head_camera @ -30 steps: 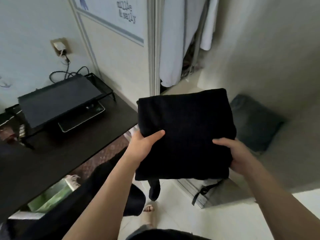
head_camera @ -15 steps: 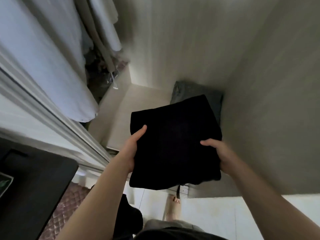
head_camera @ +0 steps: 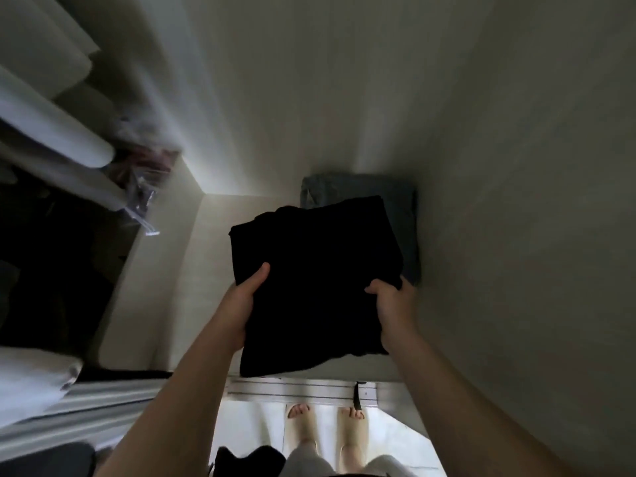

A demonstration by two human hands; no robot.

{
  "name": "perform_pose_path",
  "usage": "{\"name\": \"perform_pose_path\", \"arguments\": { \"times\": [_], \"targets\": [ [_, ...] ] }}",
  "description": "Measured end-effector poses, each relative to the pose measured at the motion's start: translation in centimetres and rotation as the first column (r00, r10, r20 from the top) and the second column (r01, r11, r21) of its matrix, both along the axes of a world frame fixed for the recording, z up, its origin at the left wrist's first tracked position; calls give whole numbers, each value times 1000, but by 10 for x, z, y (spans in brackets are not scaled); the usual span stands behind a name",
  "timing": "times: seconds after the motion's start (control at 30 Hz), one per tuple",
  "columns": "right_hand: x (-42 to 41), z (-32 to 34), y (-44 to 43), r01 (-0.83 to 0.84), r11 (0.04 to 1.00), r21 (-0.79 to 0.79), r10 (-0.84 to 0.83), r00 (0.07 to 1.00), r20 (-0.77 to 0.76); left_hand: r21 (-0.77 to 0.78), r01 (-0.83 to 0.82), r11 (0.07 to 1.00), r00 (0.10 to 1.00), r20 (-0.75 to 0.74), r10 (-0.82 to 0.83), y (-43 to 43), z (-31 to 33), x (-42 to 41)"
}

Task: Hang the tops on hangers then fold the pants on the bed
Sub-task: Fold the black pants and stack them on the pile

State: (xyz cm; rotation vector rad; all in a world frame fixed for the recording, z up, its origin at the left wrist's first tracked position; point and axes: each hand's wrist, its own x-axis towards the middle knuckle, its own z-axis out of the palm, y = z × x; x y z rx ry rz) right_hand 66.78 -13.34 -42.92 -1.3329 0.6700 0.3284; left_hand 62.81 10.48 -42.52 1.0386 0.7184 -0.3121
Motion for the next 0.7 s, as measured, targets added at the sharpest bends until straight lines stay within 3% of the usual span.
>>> {"name": "perform_pose_path", "arguments": {
  "times": [0.33,0.47,0.53,0.57,0.63,0.67,0.7],
  "targets": [
    [118,-21,-32,156,956,-249,-131,985,115,184,130,974,980,125,-154,-28,-54,162],
    [169,-39,-44,116,886,-449,-60,989,136,347,123,930,965,178,-194,-52,-63,210],
    [177,-46,-43,-11,806,-591,60,996,63,618,110,778,965,119,-232,-60,-72,219],
    [174,-50,-38,-73,708,-702,147,988,45,775,106,623,964,74,-255,-63,-75,218],
    [164,-58,-24,-66,341,-938,319,947,49,967,11,255,919,91,-384,-70,-81,212],
    [161,-63,-18,-26,169,-985,396,917,43,989,-66,130,860,123,-495,-74,-86,210],
    [161,-70,-12,-6,62,-998,458,889,24,992,-120,49,792,125,-598,-79,-92,209]
  ]
}}
